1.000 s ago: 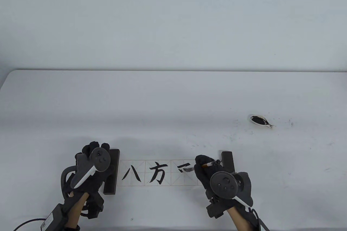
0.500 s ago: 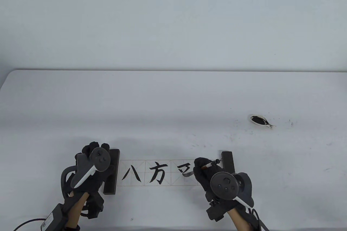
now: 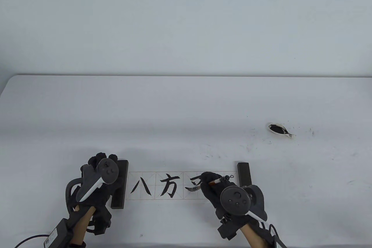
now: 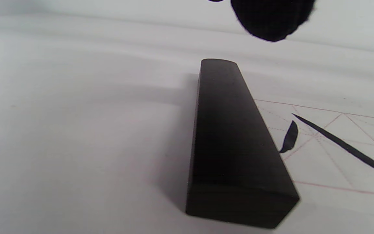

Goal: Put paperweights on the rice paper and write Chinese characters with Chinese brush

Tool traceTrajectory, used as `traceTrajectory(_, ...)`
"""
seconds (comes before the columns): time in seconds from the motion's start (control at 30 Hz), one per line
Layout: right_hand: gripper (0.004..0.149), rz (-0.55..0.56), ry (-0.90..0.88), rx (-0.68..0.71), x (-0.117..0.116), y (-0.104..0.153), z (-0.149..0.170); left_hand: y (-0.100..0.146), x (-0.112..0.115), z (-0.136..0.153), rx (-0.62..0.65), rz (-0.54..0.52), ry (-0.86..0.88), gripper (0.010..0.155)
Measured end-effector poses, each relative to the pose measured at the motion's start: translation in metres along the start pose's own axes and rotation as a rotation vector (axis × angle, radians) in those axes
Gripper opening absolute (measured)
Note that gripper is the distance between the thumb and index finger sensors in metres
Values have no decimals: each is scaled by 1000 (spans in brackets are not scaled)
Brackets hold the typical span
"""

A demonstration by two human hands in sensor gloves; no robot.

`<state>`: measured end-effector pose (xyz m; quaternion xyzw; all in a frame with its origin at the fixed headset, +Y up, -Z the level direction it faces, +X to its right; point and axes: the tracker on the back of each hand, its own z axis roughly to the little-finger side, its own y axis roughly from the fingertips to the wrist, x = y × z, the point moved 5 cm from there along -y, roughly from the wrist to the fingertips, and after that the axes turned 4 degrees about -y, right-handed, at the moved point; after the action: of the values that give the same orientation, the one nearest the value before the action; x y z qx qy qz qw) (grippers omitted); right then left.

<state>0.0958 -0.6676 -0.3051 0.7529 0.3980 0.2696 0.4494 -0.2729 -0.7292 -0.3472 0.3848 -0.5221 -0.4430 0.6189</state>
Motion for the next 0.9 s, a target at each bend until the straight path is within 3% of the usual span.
traceTrajectory(0.27,42,99,184,-138,23,5,12,0,0,0,-2,0,3,84)
traceTrajectory(0.47,44,208,83,-87,27,7,6,0,0,0,-2,-1,2,84)
traceTrajectory(0.9,46,143,91,-70,3,-3,6,-1,0,0,2,-3,-1,84)
